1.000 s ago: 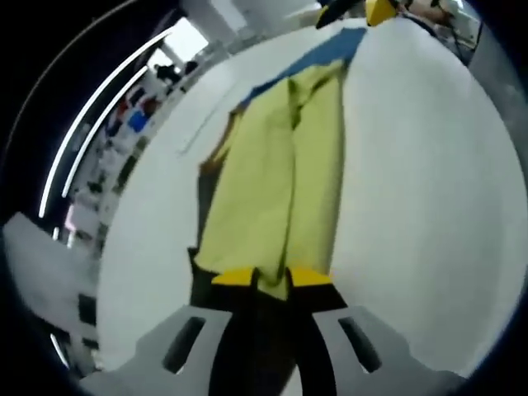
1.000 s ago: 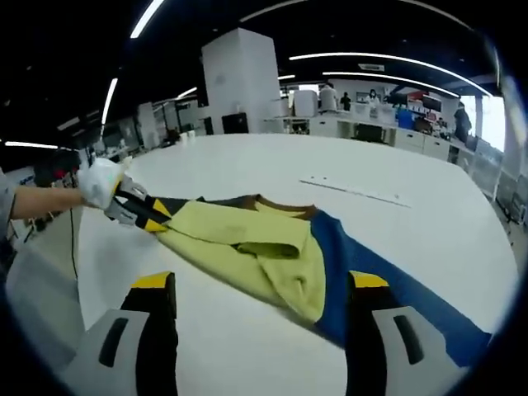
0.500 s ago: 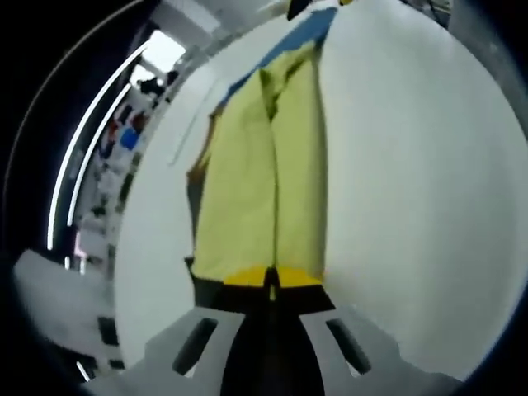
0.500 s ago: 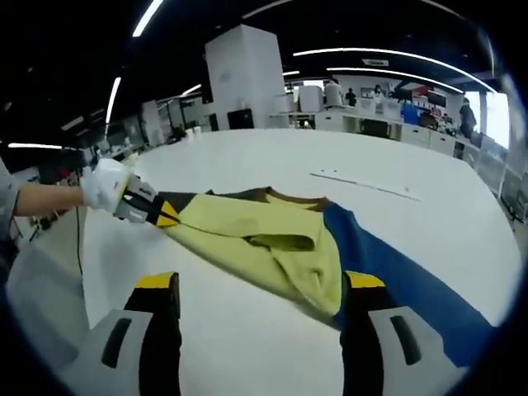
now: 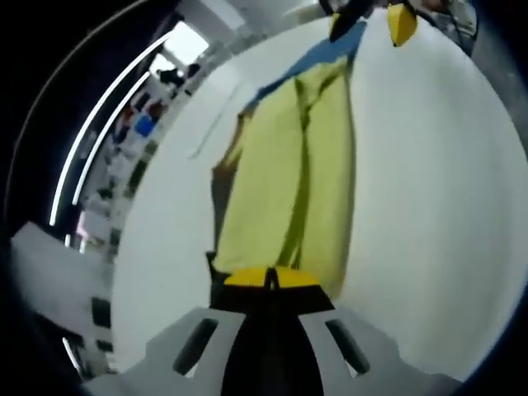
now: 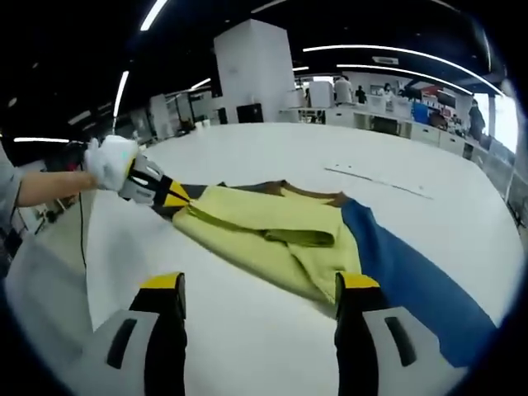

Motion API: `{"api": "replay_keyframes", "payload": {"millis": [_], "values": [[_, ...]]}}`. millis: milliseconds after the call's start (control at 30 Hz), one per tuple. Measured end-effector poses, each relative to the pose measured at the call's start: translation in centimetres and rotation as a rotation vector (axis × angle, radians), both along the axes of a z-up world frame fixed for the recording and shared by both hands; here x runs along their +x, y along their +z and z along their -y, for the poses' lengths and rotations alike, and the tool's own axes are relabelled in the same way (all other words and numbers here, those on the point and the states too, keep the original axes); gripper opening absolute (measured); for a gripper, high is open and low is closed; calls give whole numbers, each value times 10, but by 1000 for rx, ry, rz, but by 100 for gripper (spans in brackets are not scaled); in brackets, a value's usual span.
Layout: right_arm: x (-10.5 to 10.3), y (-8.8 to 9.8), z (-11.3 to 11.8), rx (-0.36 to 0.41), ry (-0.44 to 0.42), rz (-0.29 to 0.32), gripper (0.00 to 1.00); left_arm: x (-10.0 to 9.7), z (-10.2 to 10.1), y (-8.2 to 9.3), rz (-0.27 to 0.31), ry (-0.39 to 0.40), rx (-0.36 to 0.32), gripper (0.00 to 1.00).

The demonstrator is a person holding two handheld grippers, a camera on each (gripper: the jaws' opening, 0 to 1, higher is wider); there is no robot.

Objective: Fold the garment on the visible template until the final outline fits inside the template.

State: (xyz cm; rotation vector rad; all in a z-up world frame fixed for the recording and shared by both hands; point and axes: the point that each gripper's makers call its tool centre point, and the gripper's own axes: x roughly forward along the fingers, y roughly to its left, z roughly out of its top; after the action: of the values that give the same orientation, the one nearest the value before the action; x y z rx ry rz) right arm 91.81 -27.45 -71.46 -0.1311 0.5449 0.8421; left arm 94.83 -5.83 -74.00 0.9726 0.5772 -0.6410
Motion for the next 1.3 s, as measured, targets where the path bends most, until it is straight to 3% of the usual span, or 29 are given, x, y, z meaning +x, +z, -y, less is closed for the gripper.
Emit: {"api": "replay_keyframes", "payload": {"millis": [233,767,1000,1300], "values": [[5,0,-7,8,-3,7,61,8,0,10,11,22,-19,0],[16,-11,-33,-33,90,37,17,47,-7,31,34,28,8,0],[30,-21,-41,-32,63,11,9,52,-9,37,47,53,-2,0],[48,-46,-47,-63,-23,-37,13,50,-12,36,44,63,-10,0]]}}
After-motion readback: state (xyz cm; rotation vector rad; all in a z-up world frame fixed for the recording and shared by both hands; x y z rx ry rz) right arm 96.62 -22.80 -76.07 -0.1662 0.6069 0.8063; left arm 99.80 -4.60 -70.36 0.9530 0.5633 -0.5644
